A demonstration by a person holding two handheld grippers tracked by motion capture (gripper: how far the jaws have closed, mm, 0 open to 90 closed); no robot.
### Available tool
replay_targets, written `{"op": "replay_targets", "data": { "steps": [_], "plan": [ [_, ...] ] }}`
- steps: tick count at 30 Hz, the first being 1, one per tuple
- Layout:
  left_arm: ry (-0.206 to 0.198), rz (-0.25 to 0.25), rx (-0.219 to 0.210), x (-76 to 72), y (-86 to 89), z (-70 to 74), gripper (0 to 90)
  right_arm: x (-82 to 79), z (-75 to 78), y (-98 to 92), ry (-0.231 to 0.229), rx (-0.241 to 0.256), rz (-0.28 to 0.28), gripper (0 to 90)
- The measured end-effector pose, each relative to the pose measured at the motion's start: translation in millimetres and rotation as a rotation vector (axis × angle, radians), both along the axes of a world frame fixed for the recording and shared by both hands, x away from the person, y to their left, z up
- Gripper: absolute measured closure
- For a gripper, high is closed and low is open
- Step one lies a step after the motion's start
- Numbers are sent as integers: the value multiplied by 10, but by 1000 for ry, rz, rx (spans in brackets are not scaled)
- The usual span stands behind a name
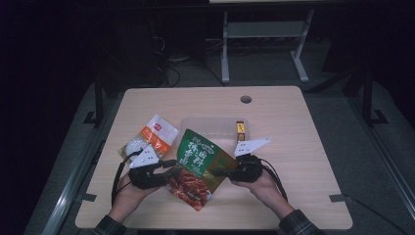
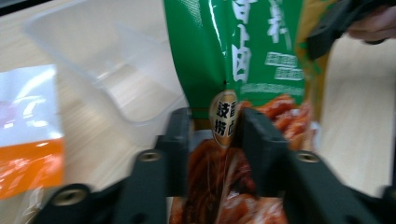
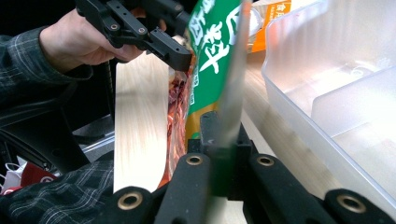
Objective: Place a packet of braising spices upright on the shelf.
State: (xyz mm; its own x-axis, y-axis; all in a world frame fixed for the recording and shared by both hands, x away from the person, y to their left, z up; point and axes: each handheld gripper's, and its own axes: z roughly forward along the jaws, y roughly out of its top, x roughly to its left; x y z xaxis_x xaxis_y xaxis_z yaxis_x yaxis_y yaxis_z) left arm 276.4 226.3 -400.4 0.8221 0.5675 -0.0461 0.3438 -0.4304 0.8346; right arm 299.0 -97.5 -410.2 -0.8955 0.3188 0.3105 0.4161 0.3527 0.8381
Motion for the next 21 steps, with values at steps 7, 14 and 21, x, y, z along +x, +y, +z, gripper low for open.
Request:
{"op": "replay_targets", "data": {
  "steps": [7, 14, 21],
  "plan": [
    [-10, 14, -4, -95, 155, -10, 330, -6, 47, -26, -1, 7, 8, 896],
    [8, 6, 33, -192, 208, -121, 277, -26, 157, -62, -18, 30, 18, 897],
    [13, 2, 44, -164, 177, -211, 220, -42, 246, -86, -21, 49, 30, 898]
  ]
}}
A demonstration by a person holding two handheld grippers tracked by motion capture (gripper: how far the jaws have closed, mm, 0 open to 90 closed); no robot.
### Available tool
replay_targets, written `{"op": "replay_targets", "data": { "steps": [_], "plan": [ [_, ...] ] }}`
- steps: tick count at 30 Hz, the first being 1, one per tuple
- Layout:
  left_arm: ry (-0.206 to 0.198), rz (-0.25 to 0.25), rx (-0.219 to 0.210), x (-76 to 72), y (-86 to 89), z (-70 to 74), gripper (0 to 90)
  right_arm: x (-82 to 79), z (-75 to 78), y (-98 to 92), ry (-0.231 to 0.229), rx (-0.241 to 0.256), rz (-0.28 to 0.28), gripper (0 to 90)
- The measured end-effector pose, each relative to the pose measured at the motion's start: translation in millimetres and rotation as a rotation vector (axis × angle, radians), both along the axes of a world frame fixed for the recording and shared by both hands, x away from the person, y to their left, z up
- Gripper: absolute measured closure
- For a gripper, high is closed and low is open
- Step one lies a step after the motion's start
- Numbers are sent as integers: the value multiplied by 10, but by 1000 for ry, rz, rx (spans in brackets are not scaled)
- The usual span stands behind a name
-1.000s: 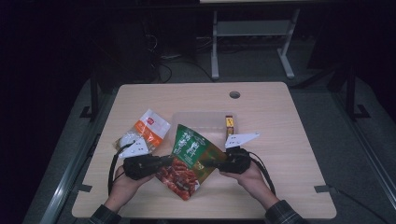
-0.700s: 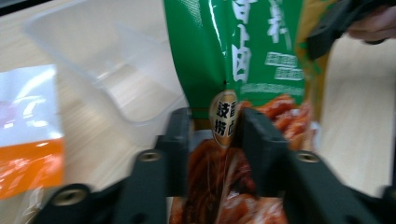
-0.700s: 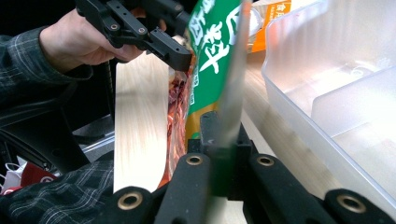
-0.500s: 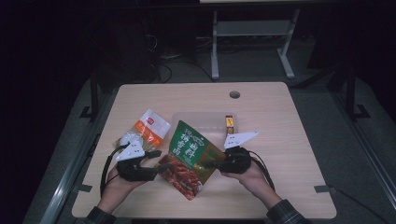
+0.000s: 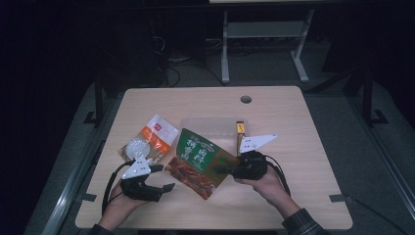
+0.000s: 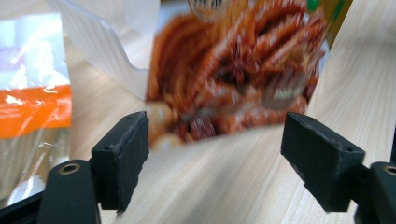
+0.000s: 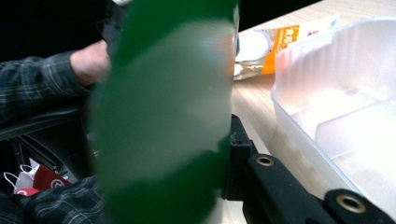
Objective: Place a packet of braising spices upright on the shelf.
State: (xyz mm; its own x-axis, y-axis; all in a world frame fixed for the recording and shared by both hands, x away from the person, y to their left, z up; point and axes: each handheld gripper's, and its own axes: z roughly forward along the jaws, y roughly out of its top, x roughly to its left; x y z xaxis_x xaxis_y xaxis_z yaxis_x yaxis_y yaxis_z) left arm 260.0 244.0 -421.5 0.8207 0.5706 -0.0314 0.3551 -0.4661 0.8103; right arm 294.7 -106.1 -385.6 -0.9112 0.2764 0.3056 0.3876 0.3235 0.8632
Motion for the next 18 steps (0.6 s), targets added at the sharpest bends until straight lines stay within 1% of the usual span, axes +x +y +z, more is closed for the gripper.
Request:
{"op": "replay_targets", "data": {
  "steps": [1, 3, 4, 5, 6, 7, 9, 12, 13, 14, 18],
  "plan": [
    [6, 0, 0, 3, -12, -17, 211, -8, 42, -6, -6, 2, -1, 898],
    [5, 3, 5, 2, -21, -27, 203, 0, 63, -17, -11, 8, -4, 898],
    [-1, -5, 14, 7, -19, -29, 202, 6, 75, -26, -14, 12, -4, 898],
    [-1, -5, 14, 7, -19, -29, 200, 6, 75, -26, -14, 12, -4, 898],
    [0, -7, 12, 7, -20, -34, 200, 13, 106, -46, -12, 22, -6, 898],
    [4, -8, 4, 8, -27, -48, 199, 17, 128, -52, -22, 23, -8, 898],
    [1, -8, 9, 12, -32, -57, 198, 23, 182, -69, -28, 25, -12, 898],
    [1, -7, 16, 13, -38, -68, 193, 51, 254, -105, -36, 35, -23, 898],
    [-2, -9, 24, 17, -36, -68, 192, 61, 279, -115, -35, 37, -30, 898],
    [-1, -9, 25, 18, -35, -70, 191, 72, 303, -127, -34, 39, -35, 898],
    [6, -7, 25, 20, -34, -77, 191, 124, 407, -169, -53, 47, -59, 898]
  ]
}}
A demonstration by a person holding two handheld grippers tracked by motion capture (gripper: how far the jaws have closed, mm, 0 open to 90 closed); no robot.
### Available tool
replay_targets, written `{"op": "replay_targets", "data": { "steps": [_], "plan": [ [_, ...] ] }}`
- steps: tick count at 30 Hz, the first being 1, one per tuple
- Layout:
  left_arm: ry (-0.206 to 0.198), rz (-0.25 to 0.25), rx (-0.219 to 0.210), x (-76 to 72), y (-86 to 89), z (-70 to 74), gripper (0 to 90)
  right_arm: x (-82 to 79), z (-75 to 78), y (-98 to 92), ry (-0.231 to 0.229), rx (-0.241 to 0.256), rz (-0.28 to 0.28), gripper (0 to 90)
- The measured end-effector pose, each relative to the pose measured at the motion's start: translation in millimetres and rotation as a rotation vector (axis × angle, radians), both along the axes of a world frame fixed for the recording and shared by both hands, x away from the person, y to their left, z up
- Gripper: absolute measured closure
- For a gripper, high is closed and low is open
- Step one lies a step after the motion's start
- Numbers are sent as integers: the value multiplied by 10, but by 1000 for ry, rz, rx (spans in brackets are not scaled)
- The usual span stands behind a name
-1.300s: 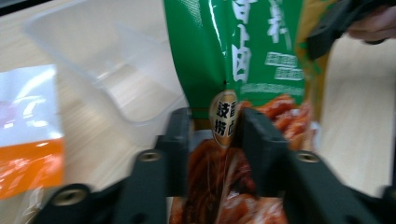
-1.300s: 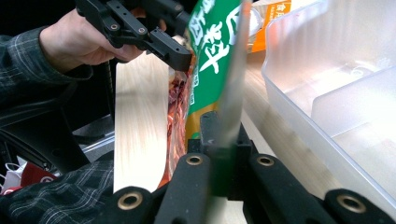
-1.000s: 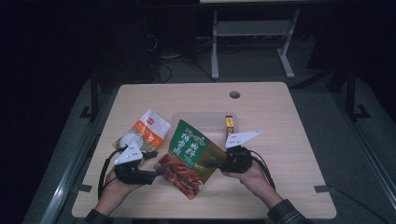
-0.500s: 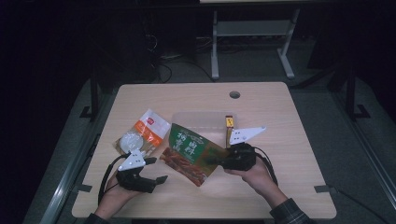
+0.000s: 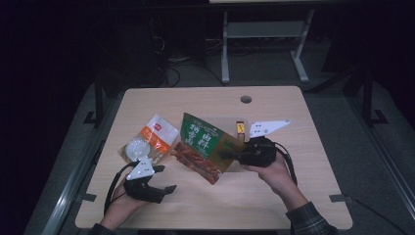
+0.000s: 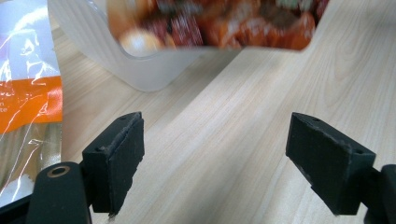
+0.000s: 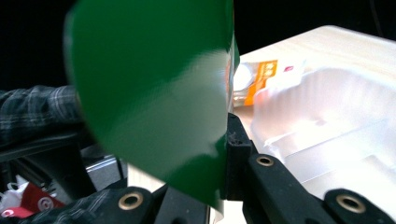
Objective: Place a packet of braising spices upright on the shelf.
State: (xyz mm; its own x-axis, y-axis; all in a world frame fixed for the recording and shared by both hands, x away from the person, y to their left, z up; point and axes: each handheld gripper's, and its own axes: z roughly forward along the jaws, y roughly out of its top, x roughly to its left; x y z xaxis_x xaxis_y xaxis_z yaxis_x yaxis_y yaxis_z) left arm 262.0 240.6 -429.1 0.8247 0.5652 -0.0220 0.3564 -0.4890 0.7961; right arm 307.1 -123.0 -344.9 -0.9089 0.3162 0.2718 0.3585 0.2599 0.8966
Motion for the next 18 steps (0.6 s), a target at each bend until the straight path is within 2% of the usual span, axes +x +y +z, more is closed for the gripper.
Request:
{"op": "replay_targets", "data": {
  "steps": [6, 9, 18],
  "plan": [
    [-2, -13, 10, 15, -10, -20, 191, 79, 159, -79, -26, 13, -45, 899],
    [-1, -15, 8, 13, -18, -25, 191, 104, 191, -99, -34, 19, -60, 899],
    [6, -24, 13, 18, -20, -33, 193, 255, 287, -211, -54, 3, -169, 899]
  ]
}}
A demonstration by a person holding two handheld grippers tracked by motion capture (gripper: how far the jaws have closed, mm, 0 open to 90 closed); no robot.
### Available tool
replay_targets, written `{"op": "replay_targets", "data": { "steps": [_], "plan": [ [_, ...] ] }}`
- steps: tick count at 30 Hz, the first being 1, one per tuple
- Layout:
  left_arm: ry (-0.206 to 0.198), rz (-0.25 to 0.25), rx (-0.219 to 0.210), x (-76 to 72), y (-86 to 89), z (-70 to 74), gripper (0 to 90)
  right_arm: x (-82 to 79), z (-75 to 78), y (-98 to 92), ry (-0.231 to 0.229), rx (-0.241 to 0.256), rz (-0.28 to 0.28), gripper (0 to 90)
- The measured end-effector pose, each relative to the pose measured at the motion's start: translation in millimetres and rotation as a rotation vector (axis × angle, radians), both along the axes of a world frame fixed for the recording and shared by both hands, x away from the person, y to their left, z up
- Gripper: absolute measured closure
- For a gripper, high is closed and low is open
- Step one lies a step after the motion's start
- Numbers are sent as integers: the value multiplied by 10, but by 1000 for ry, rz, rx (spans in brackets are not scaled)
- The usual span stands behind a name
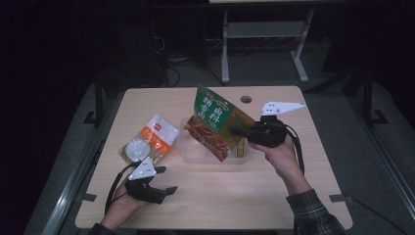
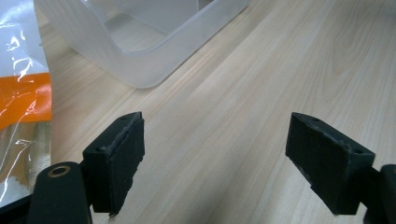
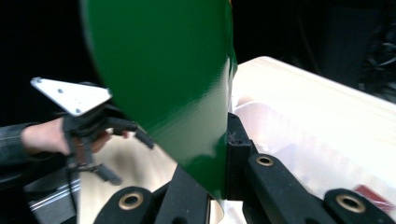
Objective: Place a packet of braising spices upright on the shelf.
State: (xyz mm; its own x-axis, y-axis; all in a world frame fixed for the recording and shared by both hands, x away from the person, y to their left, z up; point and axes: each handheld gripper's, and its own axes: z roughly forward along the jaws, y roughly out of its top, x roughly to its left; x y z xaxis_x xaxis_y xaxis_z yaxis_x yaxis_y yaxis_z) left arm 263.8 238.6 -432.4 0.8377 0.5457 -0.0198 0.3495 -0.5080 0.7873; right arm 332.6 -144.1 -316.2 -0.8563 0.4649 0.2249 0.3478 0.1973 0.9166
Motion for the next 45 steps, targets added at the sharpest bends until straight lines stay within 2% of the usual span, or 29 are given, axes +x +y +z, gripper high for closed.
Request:
{"op": "replay_targets", "data": {
  "steps": [10, 26, 40, 45],
  "plan": [
    [8, -7, 9, -3, -18, -12, 197, 121, -28, -107, -6, -5, -119, 899],
    [6, -11, 23, 2, -13, -16, 202, 159, -121, -169, 25, -47, -236, 899],
    [12, -11, 22, -2, -22, -28, 203, 166, -166, -141, 28, -89, -293, 898],
    [14, -12, 20, -3, -25, -29, 203, 167, -186, -108, 27, -103, -293, 897]
  ]
}}
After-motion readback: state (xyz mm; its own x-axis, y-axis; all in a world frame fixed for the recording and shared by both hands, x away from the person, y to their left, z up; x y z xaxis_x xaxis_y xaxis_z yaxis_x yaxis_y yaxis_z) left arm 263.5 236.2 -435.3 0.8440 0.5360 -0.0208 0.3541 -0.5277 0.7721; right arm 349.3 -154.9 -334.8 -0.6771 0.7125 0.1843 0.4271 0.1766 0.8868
